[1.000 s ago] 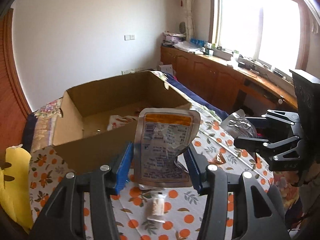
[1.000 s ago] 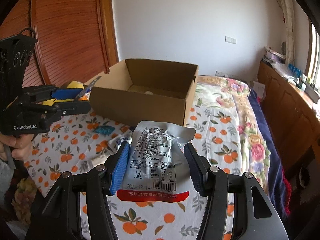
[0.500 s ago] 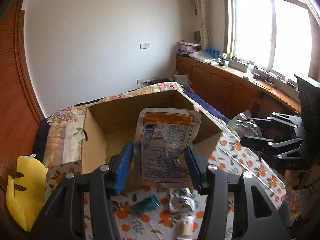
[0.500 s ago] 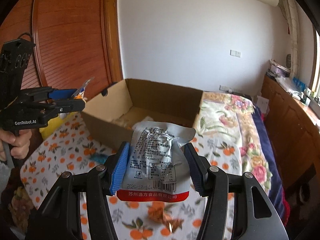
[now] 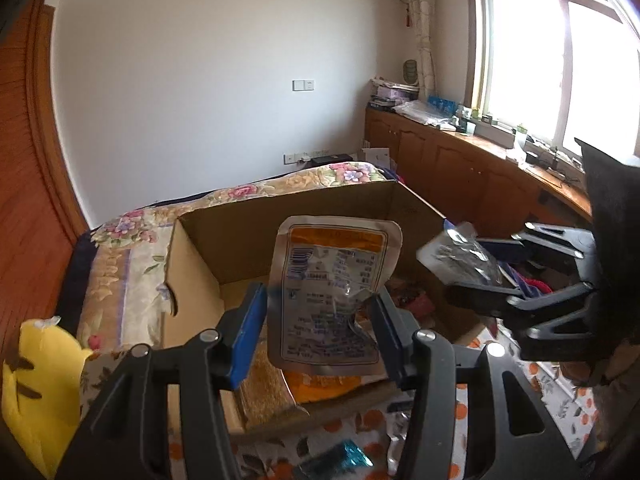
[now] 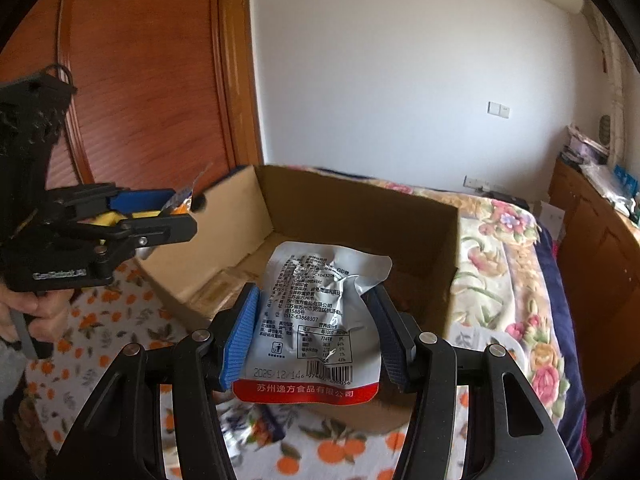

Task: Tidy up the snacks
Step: 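Carry both silver pouches over the box and open both tools to drop them, then lower the right tool onto the copper-wrapped candy while the left tool approaches the white-and-blue pouch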

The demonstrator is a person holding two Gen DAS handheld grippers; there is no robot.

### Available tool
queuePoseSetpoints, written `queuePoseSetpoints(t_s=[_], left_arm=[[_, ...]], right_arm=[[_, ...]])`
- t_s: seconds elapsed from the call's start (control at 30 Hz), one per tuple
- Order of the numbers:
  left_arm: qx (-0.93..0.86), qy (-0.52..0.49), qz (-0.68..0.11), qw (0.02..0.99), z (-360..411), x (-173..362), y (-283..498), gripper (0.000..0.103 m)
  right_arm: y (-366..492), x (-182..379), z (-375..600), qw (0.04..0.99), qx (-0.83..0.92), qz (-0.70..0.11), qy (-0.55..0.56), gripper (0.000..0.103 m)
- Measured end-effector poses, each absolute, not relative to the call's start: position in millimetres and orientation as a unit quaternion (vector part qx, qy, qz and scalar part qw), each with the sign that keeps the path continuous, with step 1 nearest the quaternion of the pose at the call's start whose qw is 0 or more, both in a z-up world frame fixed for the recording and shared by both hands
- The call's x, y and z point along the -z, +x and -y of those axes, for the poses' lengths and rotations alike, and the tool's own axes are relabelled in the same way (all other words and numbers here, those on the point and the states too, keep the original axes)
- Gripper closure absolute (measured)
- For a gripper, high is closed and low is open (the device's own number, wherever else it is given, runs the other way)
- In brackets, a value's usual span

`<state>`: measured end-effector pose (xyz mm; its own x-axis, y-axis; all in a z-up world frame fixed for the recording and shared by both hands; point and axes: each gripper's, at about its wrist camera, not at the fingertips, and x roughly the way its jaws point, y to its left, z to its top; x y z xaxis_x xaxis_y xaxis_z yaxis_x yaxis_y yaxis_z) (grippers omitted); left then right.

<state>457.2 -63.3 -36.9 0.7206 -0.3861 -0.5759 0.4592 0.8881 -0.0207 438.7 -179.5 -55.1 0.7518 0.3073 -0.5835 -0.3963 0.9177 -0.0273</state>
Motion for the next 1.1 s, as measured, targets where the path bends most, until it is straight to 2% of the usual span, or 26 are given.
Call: queuePoseSetpoints(t_s=[0.23, 0.57, 0.97, 1.1], left_arm=[[0.222, 0.077, -0.318, 0.919, 65.7, 58.8, 479.4, 0.051], [0.231, 0.078, -0.339, 0.909, 76.5, 80.2, 485.1, 0.049], [0.219, 0.068, -0.336, 0.914, 71.0, 81.8, 485.5, 0.046], [0.220, 0.067, -0.328, 0.916, 68.2, 76.4, 482.4, 0.040]], right_arm=[[475.4, 72.9, 170.1, 0.927, -0.189, -0.311, -0.090, 0.046], [480.7, 93.0, 169.4, 0.919, -0.199, -0.332, -0.078, 0.046], [488.2, 97.2, 171.9, 0.911, -0.202, -0.355, -0.052, 0.043], [487.5, 95.1, 166.4, 0.910, -0.205, -0.355, -0.059, 0.031]])
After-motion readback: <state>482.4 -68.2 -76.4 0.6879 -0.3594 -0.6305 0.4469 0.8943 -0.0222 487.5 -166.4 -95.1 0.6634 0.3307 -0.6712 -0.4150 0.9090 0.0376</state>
